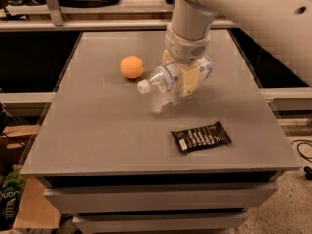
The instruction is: Knock blue plastic bottle over
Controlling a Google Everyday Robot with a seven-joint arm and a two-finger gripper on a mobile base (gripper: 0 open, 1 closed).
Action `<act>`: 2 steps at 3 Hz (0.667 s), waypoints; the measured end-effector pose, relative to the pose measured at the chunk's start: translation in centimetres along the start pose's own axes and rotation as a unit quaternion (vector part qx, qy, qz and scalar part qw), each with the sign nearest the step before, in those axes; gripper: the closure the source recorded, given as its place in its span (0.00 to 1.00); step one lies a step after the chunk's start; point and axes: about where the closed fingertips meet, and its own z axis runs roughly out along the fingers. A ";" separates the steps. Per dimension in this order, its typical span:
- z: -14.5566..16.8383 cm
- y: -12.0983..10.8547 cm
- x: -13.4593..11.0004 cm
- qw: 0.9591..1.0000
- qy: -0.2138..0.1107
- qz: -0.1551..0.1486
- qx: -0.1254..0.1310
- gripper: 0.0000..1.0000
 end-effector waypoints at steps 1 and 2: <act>1.2 0.4 0.0 1.000 0.016 -0.008 -0.021 0.84; 2.0 0.6 -0.1 0.999 0.010 -0.009 -0.037 0.59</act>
Offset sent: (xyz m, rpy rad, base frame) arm -0.0067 -0.0015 -0.0298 -0.0661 0.1050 0.0241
